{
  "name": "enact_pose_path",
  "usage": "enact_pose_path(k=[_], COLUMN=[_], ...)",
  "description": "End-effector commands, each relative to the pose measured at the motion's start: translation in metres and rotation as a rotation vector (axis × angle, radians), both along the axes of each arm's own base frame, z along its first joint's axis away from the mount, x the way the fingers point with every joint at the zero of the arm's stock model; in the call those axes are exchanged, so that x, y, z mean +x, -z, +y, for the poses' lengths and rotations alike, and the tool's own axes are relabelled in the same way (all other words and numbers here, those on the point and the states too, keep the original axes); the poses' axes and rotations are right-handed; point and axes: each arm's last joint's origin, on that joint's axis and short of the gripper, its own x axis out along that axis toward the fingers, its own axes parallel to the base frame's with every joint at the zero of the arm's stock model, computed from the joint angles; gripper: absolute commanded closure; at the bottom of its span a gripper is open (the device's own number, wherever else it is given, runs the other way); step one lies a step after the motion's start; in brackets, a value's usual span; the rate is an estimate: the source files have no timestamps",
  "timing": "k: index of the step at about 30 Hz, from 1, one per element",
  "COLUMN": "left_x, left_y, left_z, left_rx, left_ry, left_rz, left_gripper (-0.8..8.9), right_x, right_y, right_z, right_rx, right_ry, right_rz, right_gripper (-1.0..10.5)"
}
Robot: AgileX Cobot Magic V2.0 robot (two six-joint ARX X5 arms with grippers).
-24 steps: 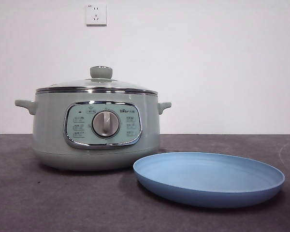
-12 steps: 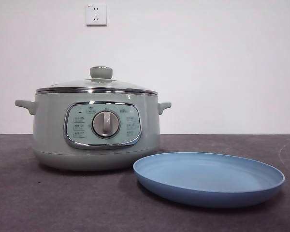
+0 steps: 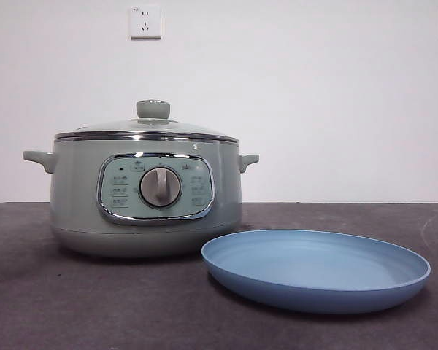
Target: Take the corn out from the steamer,put the corn on the plate,close the lid
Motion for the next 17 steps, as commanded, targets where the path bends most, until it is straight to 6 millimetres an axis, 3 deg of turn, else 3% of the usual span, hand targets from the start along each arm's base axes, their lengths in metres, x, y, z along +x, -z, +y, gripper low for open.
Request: enact_pose_path(k=[1, 11, 13, 16, 17], left_x=[0.005, 0.010, 0.010, 0.010, 0.010], left_y=[-0.006, -0.012, -0.012, -0.012, -0.012], left_z=[-0.002, -0.002, -0.002, -0.002, -0.002], left_rx=[0.017, 0.003, 0.001, -0.004, -0.004], left_ry=[0.088, 0.125, 0.123, 0.119, 0.119], left_rz=[0.006, 0.035, 0.038, 0.042, 0.042], left_gripper=[8.21, 8.02, 6.69, 2.79, 2.32], right_x=[0.005, 0.012, 0.012, 0.012, 0.012], right_y=[-0.010, -0.010, -0.010, -0.010, -0.010], right_z=[0.004, 0.015, 0.015, 0.015, 0.015], right_rx=[-0.093, -0.156, -0.156, -0.149, -0.144], right_ry=[-0.098, -0.205, -0.204, -0.197, -0.193], right_rz=[-0.017, 0.060, 0.061, 0.072, 0.079], right_gripper=[9.6, 9.4, 8.6, 5.4, 4.3])
